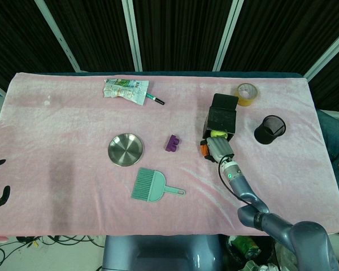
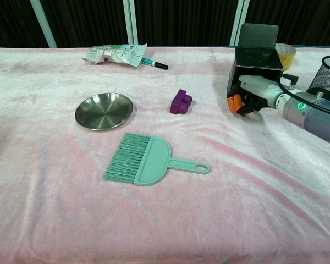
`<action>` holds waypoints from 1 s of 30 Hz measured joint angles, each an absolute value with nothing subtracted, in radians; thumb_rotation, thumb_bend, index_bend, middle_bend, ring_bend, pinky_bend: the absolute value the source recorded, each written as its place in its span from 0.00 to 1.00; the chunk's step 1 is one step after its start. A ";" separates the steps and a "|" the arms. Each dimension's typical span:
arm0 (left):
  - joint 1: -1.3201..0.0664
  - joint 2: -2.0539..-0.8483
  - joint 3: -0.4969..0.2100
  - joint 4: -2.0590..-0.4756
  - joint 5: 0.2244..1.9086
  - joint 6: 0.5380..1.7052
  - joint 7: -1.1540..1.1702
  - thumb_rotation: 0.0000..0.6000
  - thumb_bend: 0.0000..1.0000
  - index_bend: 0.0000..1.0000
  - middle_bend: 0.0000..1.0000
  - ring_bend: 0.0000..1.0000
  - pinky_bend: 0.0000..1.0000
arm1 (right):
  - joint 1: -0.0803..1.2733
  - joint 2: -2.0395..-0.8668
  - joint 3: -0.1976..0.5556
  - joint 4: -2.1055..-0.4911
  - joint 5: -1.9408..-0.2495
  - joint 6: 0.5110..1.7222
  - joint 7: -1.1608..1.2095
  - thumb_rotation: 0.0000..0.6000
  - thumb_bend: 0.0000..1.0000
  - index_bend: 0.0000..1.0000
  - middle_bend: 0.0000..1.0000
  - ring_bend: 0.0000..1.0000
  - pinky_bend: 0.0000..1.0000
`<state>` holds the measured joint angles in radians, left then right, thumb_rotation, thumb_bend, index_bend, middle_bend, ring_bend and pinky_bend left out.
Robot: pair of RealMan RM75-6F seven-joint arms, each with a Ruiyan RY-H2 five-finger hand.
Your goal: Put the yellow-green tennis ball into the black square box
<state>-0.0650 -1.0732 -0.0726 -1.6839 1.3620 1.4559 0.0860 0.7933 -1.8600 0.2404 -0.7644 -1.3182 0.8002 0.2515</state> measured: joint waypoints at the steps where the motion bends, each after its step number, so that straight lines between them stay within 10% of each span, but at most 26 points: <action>1: -0.065 -1.073 -0.073 -1.684 1.361 1.455 0.086 1.00 0.43 0.17 0.08 0.03 0.00 | 0.798 -1.865 0.240 -0.753 -1.321 0.799 0.257 1.00 0.93 0.97 0.89 0.98 1.00; 30: -0.067 -1.073 -0.072 -1.688 1.357 1.451 0.094 1.00 0.43 0.17 0.08 0.03 0.00 | 0.850 -1.891 0.221 -0.600 -1.331 0.738 0.295 1.00 0.93 0.97 0.87 0.95 1.00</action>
<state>-0.0673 -1.0728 -0.0720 -1.6882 1.3567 1.4508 0.0941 0.8498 -1.8907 0.2208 -0.6004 -1.3313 0.7384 0.2950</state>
